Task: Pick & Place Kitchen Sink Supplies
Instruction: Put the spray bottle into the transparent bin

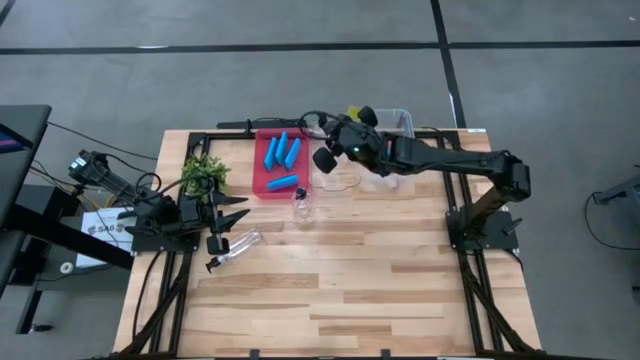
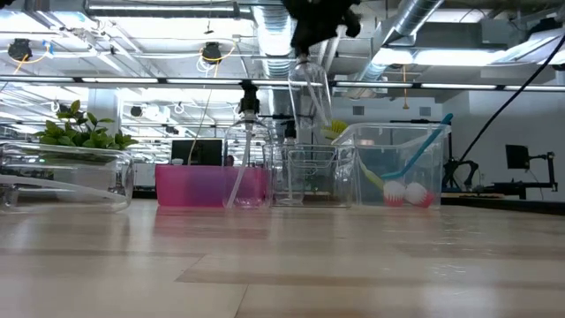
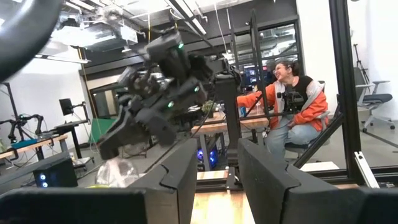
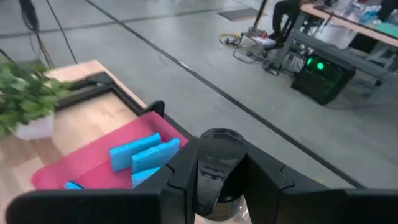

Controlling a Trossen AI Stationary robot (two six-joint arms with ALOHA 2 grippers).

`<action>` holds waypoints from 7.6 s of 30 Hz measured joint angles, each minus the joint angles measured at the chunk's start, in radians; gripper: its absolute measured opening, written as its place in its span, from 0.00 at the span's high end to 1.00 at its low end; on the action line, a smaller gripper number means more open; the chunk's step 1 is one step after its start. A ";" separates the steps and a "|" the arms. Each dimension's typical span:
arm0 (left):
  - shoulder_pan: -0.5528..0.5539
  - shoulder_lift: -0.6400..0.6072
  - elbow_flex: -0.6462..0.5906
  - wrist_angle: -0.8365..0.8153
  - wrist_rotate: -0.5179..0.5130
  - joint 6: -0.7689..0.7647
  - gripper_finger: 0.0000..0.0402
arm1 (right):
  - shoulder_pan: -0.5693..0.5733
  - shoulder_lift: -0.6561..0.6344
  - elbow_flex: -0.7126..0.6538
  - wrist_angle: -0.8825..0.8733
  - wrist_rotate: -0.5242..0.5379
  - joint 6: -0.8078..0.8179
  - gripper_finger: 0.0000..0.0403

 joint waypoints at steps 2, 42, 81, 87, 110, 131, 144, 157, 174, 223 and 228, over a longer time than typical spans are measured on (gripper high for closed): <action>0.000 0.001 0.000 0.000 0.000 0.000 0.71 | -0.015 0.022 -0.001 -0.002 0.000 0.006 0.78; 0.000 0.005 0.000 0.000 0.001 0.000 0.71 | -0.076 0.232 -0.016 -0.071 0.242 0.490 0.78; 0.000 0.005 0.000 0.000 0.010 0.000 0.71 | -0.115 0.265 -0.144 0.106 0.291 0.520 0.78; 0.000 0.005 0.000 0.000 0.014 0.000 0.71 | -0.116 0.279 -0.144 0.105 0.292 0.520 0.78; 0.000 0.005 0.000 -0.001 0.011 0.000 0.71 | -0.092 0.278 -0.144 0.099 0.284 0.459 0.44; 0.000 0.005 0.000 -0.001 0.011 0.000 0.71 | -0.081 0.271 -0.144 0.098 0.266 0.352 0.42; 0.000 0.005 0.000 -0.001 0.011 0.000 0.71 | -0.081 0.226 -0.144 0.066 0.231 0.283 0.42; 0.000 0.005 0.000 -0.001 0.011 0.000 0.71 | -0.069 0.152 -0.143 -0.022 0.235 0.246 0.42; 0.000 0.005 0.000 -0.009 0.011 0.000 0.71 | 0.147 0.145 -0.143 -0.039 0.372 0.127 0.42; 0.000 0.011 -0.001 -0.122 -0.086 -0.133 0.71 | 0.551 0.147 -0.635 0.980 -0.020 -0.282 0.72; 0.000 0.011 0.000 -0.236 -0.078 -0.186 0.71 | 0.545 0.147 -0.636 0.979 -0.018 -0.344 0.72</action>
